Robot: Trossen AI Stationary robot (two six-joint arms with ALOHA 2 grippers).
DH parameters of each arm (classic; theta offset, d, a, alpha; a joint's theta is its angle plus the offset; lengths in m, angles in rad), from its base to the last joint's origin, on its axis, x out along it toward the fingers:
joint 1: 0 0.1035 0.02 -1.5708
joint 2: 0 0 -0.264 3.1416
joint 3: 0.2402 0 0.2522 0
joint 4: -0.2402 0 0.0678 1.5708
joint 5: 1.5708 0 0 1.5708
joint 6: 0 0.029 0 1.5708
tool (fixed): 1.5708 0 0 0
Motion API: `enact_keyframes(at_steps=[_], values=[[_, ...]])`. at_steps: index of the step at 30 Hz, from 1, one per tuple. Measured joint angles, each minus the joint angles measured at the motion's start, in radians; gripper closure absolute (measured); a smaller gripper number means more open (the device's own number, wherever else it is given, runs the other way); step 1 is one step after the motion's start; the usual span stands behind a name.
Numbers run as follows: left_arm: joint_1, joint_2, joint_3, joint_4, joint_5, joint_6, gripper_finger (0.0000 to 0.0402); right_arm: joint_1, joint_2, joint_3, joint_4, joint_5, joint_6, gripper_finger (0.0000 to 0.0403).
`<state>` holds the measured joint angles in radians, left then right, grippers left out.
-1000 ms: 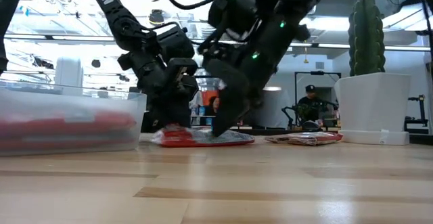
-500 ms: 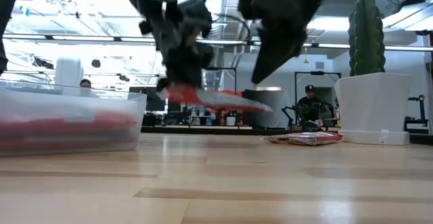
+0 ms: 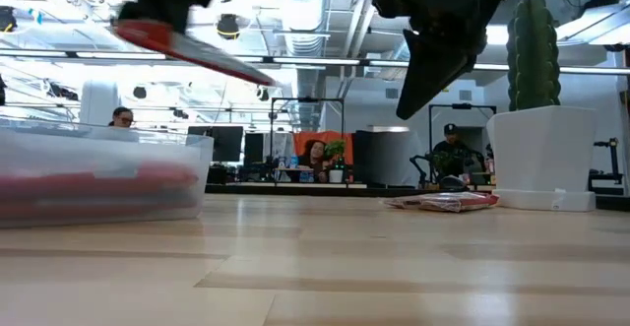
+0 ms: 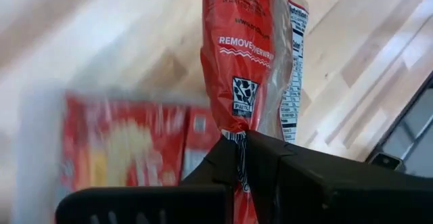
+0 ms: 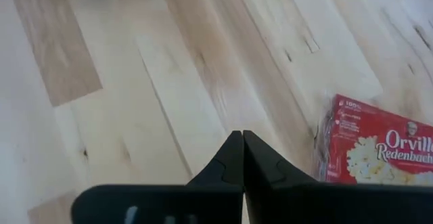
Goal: Sort popcorn bags into baskets
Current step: Put the red popcorn bag into the transparent bin
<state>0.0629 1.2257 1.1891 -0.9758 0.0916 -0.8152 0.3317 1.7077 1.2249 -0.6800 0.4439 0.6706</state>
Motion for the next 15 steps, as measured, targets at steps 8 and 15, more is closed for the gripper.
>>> enact_keyframes(at_steps=[8, 15], values=[[-0.279, -0.291, -0.352, 0.186, -0.15, -0.397, 0.0401, 0.0, 0.0, -0.004, 0.006, 0.003, 0.003, 0.0369], [-0.417, -0.341, -0.527, 0.383, -0.138, -0.525, 0.0401, 0.002, 0.0, -0.004, 0.004, 0.003, 0.003, 0.0384]])
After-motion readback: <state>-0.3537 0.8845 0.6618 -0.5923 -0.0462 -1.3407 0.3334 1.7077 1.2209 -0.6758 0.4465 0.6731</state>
